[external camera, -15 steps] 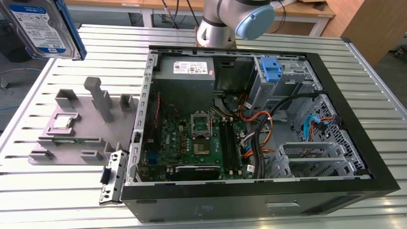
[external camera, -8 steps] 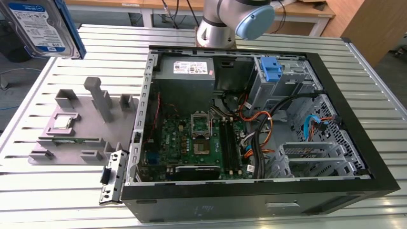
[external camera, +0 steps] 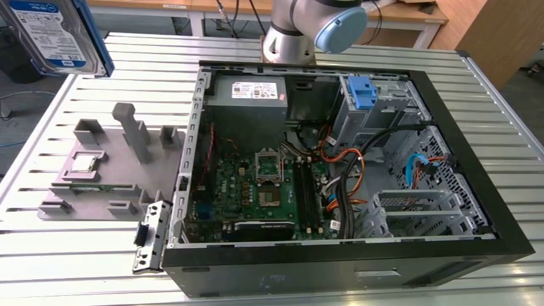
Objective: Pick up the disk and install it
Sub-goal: 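Pick up the disk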
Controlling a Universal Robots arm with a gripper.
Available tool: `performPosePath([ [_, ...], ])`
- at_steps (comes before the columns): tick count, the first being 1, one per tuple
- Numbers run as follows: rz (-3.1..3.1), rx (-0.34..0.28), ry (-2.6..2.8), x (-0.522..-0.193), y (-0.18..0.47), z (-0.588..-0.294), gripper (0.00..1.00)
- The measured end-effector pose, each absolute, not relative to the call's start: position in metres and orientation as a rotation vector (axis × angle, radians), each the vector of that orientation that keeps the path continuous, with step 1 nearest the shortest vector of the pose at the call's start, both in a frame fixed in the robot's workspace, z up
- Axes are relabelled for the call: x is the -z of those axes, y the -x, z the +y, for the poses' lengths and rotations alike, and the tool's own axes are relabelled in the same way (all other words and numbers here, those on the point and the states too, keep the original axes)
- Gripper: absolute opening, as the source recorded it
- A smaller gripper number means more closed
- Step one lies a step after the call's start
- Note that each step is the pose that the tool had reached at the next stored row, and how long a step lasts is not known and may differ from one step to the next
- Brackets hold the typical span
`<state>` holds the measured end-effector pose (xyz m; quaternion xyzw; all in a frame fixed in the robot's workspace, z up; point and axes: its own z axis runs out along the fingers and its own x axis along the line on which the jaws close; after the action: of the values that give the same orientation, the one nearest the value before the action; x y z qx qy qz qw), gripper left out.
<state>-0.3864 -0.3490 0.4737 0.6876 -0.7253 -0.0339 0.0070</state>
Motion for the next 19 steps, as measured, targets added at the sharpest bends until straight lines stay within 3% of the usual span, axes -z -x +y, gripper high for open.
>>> performPosePath([
  [19,-2.268,0.106,-2.150,-0.4758,0.3826,-0.3490,0.35],
])
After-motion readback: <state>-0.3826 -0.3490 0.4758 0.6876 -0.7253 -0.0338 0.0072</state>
